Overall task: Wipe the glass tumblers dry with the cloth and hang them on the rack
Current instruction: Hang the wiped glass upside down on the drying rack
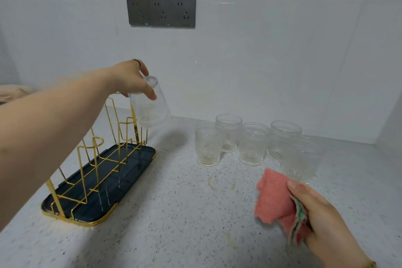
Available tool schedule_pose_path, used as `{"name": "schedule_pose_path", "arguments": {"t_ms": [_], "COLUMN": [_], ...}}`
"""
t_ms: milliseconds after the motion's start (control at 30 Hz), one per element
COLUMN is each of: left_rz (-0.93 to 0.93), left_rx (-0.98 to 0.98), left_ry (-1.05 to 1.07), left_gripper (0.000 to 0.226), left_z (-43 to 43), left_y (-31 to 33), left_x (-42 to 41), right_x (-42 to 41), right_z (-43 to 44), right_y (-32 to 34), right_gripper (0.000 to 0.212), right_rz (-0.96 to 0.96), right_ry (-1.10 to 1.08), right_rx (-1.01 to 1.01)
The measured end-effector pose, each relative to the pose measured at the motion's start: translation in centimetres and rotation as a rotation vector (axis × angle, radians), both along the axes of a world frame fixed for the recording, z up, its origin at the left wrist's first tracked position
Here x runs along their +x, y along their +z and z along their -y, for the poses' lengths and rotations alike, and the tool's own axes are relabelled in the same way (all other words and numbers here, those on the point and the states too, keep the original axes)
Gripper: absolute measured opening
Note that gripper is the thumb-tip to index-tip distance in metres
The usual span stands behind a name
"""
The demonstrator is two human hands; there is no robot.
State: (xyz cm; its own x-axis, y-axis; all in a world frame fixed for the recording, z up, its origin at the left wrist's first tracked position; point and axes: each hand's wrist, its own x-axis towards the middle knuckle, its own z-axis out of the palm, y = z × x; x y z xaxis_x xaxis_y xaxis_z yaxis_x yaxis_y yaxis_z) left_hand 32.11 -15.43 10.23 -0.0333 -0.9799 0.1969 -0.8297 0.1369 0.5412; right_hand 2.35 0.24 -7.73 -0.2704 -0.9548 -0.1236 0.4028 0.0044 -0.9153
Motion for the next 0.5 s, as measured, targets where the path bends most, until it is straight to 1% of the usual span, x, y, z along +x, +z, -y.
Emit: {"name": "schedule_pose_path", "arguments": {"t_ms": [100,167,200,267,333,433,467,500], "left_rz": [0.065,0.087,0.099,0.122,0.144,0.153,0.152,0.166], "left_rx": [0.053,0.082,0.095,0.116,0.135,0.170,0.181,0.187], "left_ry": [-0.005,-0.007,-0.009,-0.017,-0.026,-0.037,-0.043,-0.046], "left_gripper": [0.070,0.071,0.071,0.072,0.071,0.070,0.070,0.071], "left_z": [0.6,1.0,1.2,1.6,2.0,2.5,2.5,2.6], "left_y": [-1.5,-2.2,-2.4,-3.0,-3.4,-3.7,-3.7,-3.7], "left_x": [-0.3,-0.2,-0.2,-0.3,-0.3,-0.1,0.0,0.1], "right_x": [-0.1,-0.1,0.0,0.0,-0.1,-0.3,-0.2,-0.1], "right_z": [0.2,0.0,0.0,0.1,0.2,0.3,0.2,0.1], "right_y": [-0.1,0.0,0.0,-0.2,-0.3,-0.3,-0.2,-0.1], "right_gripper": [0.087,0.075,0.081,0.104,0.111,0.109,0.103,0.089], "right_rz": [-0.009,-0.006,-0.014,-0.024,-0.024,-0.041,-0.044,-0.043], "right_ry": [-0.008,-0.003,-0.004,-0.024,-0.023,-0.025,-0.020,-0.012], "right_rx": [0.011,0.007,0.016,0.037,0.033,0.023,0.020,0.017]}}
